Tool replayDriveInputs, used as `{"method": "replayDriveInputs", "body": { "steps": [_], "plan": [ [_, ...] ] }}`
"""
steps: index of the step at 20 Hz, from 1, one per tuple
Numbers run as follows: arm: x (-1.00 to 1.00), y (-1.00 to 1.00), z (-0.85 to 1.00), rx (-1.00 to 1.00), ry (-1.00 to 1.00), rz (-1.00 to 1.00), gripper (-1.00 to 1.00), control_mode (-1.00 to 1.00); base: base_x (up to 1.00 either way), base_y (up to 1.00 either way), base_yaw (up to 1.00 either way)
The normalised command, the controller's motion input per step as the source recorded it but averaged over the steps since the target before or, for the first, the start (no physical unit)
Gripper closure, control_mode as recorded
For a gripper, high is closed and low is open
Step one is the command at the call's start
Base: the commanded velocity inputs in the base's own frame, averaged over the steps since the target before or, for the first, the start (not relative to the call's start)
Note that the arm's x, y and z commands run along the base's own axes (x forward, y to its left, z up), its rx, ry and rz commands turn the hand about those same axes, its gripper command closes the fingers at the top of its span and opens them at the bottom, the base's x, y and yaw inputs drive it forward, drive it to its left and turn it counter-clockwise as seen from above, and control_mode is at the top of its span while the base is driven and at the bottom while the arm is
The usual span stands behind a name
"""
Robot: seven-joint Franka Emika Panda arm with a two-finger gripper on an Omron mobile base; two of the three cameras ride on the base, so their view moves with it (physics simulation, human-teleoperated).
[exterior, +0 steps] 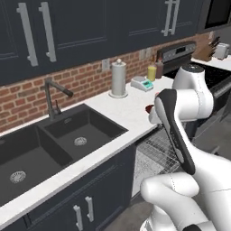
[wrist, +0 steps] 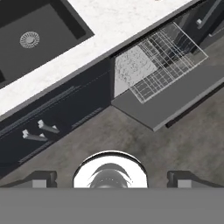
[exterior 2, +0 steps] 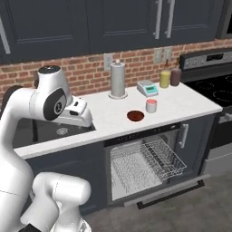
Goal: Pick up the cup and bowl from the counter, place them in the dishwasher, and close the dishwasher door.
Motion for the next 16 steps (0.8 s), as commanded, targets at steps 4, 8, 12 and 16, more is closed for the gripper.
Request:
{"method": "replayDriveInputs", "body": {
  "steps": [4, 8, 12, 16],
  "plan": [
    [0.00, 0.00, 0.00, 0.00, 0.00, 0.00, -1.00, 1.00, 0.40, 0.16, -0.27],
    [0.00, 0.00, 0.00, 0.00, 0.00, 0.00, -1.00, 1.00, 0.40, 0.17, -0.27],
    [0.00, 0.00, 0.00, 0.00, 0.00, 0.00, -1.00, 1.00, 0.40, 0.13, -0.26],
    [0.00, 0.00, 0.00, 0.00, 0.00, 0.00, -1.00, 1.00, 0.37, 0.04, -0.25]
  ]
}}
